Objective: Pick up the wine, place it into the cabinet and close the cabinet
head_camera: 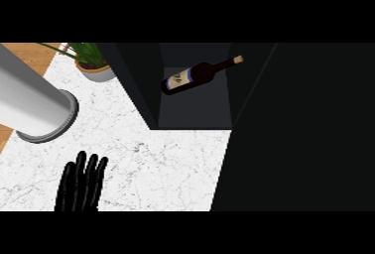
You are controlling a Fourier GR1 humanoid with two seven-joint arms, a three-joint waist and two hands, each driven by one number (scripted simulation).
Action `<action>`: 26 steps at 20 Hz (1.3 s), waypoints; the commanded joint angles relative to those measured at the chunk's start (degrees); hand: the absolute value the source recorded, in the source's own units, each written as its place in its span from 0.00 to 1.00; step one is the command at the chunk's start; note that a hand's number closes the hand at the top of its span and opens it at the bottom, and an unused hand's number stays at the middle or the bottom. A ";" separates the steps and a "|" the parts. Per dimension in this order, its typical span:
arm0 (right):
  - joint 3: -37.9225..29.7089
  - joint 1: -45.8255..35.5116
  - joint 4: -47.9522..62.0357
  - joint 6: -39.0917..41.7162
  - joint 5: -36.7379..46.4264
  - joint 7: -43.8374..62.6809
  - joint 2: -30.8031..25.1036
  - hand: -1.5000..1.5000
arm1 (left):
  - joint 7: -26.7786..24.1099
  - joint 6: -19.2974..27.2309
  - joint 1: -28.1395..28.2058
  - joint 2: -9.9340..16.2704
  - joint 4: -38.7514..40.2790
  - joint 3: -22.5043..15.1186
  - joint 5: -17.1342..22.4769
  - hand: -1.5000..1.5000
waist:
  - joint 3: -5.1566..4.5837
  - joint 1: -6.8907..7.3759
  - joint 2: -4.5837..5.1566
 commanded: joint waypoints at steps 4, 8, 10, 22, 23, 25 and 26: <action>9.61 5.53 -10.43 -2.28 -6.63 8.22 2.25 1.00 | -2.94 -5.00 6.00 3.83 -3.14 8.03 4.71 0.00 | -0.04 0.06 -0.12; 15.47 5.31 -7.49 3.99 -2.59 1.95 0.41 1.00 | -1.97 -9.85 9.31 9.24 -5.68 15.94 9.95 0.00 | -0.03 0.38 -0.16; 22.25 4.30 -8.87 0.70 1.92 4.55 2.97 1.00 | -1.80 -9.79 9.96 8.52 -6.31 15.90 9.54 0.00 | -0.06 0.15 -0.18; 43.86 -1.42 -3.91 -16.76 15.29 2.85 3.61 1.00 | -1.27 -22.64 16.11 14.06 -3.02 31.04 17.52 0.00 | -0.15 0.26 -0.40; 42.04 -3.78 -4.22 -17.50 15.20 4.28 3.59 1.00 | -0.65 -22.87 16.72 13.64 -4.26 28.86 16.30 0.00 | -0.12 0.37 -0.24; 46.61 -3.22 -4.62 -19.48 18.07 3.67 3.56 1.00 | -0.43 -24.24 15.04 13.91 -0.54 30.73 17.68 0.00 | -0.22 -0.44 -0.53; 45.70 -6.07 -2.24 -21.60 18.09 2.57 3.54 1.00 | -0.68 -24.33 16.59 13.76 -2.78 30.49 17.59 0.00 | -0.21 0.43 -0.49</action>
